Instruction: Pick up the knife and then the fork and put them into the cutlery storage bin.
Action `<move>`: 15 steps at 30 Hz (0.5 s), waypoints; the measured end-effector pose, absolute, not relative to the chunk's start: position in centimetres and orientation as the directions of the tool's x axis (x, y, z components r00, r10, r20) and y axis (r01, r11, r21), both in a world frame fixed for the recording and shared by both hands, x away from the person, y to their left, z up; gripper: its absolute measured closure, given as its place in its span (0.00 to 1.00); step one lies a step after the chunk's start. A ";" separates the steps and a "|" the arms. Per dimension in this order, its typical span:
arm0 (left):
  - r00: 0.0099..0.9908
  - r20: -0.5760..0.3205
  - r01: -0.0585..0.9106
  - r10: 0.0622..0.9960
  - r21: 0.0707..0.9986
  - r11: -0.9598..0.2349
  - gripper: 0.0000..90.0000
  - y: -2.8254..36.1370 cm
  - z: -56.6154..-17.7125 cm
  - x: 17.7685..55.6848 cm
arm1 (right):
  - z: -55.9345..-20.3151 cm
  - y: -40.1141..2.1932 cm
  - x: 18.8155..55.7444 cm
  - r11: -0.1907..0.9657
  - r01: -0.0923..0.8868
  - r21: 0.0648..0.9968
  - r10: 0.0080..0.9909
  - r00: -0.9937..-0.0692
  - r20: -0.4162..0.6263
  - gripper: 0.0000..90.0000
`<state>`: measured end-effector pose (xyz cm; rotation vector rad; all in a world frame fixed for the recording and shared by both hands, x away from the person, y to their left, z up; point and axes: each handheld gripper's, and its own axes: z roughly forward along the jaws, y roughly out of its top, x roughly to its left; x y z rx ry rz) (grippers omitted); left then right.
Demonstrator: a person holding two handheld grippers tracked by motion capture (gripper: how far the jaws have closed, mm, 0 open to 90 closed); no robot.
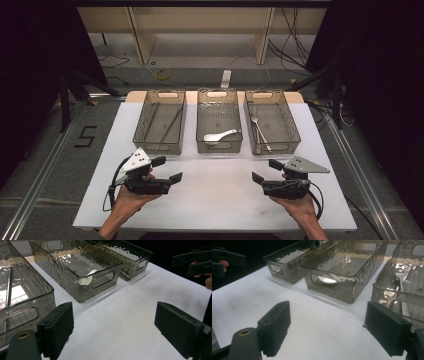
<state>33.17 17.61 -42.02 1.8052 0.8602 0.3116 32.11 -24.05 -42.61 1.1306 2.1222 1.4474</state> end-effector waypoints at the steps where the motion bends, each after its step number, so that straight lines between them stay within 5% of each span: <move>1: 0.707 -0.186 0.407 0.682 0.896 -0.177 0.17 17.6 -42.0 33.2 | -42.7 -24.1 32.0 0.170 0.422 0.890 0.765 -0.626 0.151 0.24; 15: 0.711 -0.209 0.414 0.671 0.896 -0.159 0.17 17.8 -42.0 33.1 | -43.7 -24.8 30.9 0.158 0.433 0.887 0.785 -0.600 0.153 0.22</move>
